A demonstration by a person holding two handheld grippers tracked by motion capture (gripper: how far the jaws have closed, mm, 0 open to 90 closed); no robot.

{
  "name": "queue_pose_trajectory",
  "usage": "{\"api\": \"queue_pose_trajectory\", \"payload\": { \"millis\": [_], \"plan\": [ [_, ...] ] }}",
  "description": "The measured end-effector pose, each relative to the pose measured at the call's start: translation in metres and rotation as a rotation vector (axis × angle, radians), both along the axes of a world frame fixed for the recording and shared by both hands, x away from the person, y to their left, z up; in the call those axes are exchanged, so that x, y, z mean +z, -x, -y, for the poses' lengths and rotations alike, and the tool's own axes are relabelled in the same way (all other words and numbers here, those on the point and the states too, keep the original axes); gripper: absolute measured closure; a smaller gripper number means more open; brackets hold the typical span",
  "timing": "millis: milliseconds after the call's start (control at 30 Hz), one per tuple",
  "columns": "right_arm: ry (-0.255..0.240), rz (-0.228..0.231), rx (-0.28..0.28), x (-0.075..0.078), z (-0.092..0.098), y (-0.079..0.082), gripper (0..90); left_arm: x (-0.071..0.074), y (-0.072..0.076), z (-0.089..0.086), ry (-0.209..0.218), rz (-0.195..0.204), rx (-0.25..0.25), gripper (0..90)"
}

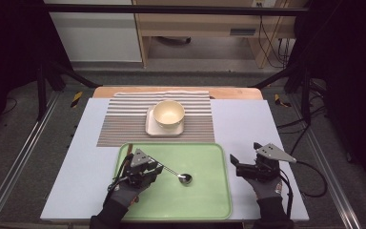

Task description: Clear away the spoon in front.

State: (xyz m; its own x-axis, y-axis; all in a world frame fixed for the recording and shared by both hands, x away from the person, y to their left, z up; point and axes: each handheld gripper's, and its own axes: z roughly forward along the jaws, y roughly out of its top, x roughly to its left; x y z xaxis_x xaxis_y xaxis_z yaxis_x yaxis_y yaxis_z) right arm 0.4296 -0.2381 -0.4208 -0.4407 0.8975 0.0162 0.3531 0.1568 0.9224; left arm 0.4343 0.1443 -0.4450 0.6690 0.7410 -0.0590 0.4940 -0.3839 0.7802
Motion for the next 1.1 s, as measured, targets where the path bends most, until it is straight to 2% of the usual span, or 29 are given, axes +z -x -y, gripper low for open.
{"api": "queue_pose_trajectory", "payload": {
  "millis": [67,233,500,633,700,767,867,1100],
  "plan": [
    [0.001,-0.002,-0.001,0.0,0.0,0.0,3.3,0.0,0.0,0.007,-0.015,0.01,-0.007,77.0],
    [0.004,0.001,-0.003,0.0,0.0,0.0,3.3,-0.004,-0.003,0.022,-0.028,-0.004,-0.022,86.6],
    [-0.003,0.001,-0.005,0.001,0.001,0.001,3.3,-0.015,-0.013,0.051,-0.072,-0.033,-0.049,89.2],
    [-0.002,0.006,-0.005,0.001,0.001,0.001,3.4,-0.025,-0.017,0.059,-0.091,-0.056,-0.053,89.2],
    [-0.001,0.005,-0.004,0.001,0.001,0.001,3.4,-0.028,-0.018,0.061,-0.107,-0.059,-0.06,89.2],
    [-0.001,0.005,-0.004,0.001,0.001,0.001,3.4,-0.028,-0.018,0.061,-0.098,-0.061,-0.066,89.2],
    [-0.003,0.0,-0.004,0.001,0.001,0.001,3.4,-0.027,-0.017,0.06,-0.108,-0.067,-0.087,89.2],
    [0.0,0.002,-0.004,0.001,0.001,0.001,3.4,-0.027,-0.004,0.051,-0.12,-0.06,-0.147,89.2]
  ]
}}
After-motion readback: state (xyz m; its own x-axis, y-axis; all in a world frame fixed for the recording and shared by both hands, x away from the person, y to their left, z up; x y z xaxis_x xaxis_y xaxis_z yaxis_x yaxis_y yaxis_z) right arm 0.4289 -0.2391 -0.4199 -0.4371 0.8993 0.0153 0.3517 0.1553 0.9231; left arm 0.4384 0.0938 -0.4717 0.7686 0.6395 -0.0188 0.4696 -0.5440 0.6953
